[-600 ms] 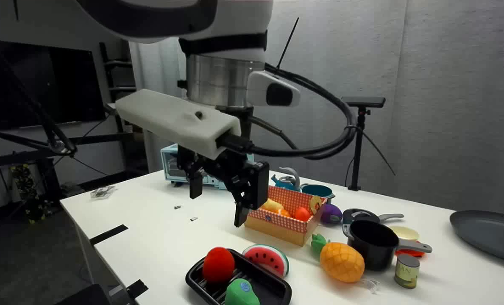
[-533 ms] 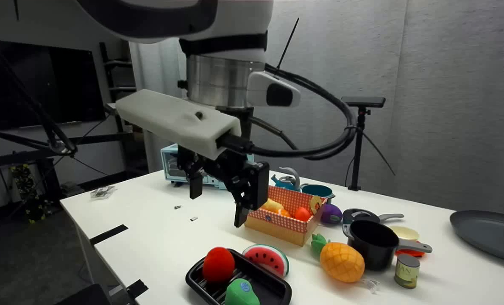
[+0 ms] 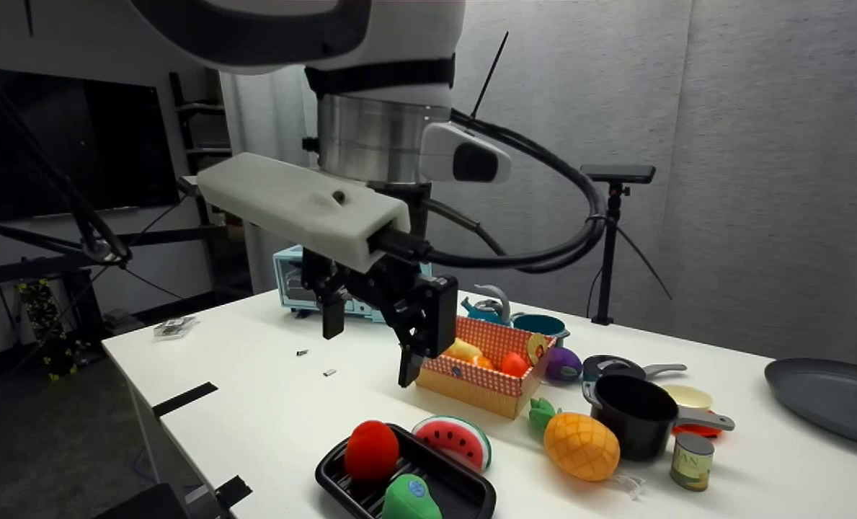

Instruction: Remove the banana toy from the basket and put it on the table

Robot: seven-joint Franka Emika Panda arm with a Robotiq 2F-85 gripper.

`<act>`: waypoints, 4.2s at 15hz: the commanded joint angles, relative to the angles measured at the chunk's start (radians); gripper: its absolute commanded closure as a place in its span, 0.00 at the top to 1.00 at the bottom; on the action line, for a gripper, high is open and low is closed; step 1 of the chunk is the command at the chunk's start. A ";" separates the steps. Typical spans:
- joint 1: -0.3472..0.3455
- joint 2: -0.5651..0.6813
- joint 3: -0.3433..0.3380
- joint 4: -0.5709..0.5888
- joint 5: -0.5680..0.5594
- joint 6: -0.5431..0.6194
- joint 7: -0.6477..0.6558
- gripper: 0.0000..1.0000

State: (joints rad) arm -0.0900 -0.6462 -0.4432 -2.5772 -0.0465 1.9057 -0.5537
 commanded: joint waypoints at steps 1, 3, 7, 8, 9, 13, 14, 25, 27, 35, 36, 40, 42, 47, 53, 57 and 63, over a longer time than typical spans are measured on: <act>-0.024 0.007 0.021 0.001 0.015 -0.001 -0.013 1.00; -0.024 0.007 0.021 0.001 0.015 -0.001 -0.013 1.00; -0.024 0.007 0.021 0.001 0.015 -0.001 -0.013 1.00; -0.024 0.007 0.021 0.001 0.015 -0.001 -0.013 1.00; -0.024 0.007 0.021 0.001 0.015 -0.001 -0.013 1.00; -0.024 0.007 0.021 0.001 0.015 -0.001 -0.013 1.00; -0.024 0.007 0.021 0.001 0.015 -0.001 -0.013 1.00; -0.024 0.007 0.021 0.001 0.015 -0.001 -0.013 1.00; -0.024 0.007 0.021 0.001 0.015 -0.001 -0.013 1.00; -0.024 0.007 0.021 0.001 0.015 -0.001 -0.013 1.00; -0.024 0.007 0.021 0.001 0.015 -0.001 -0.013 1.00; -0.024 0.007 0.021 0.001 0.015 -0.001 -0.013 1.00; -0.024 0.007 0.021 0.001 0.015 -0.001 -0.013 1.00; -0.024 0.007 0.021 0.001 0.015 -0.001 -0.013 1.00; -0.022 0.031 0.026 -0.003 0.013 0.031 -0.014 1.00; -0.003 0.089 0.050 -0.011 0.019 0.053 -0.019 1.00; 0.031 0.225 0.112 -0.010 0.048 0.161 -0.022 1.00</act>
State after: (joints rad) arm -0.0780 -0.4958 -0.3558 -2.5998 -0.0273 2.0074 -0.5538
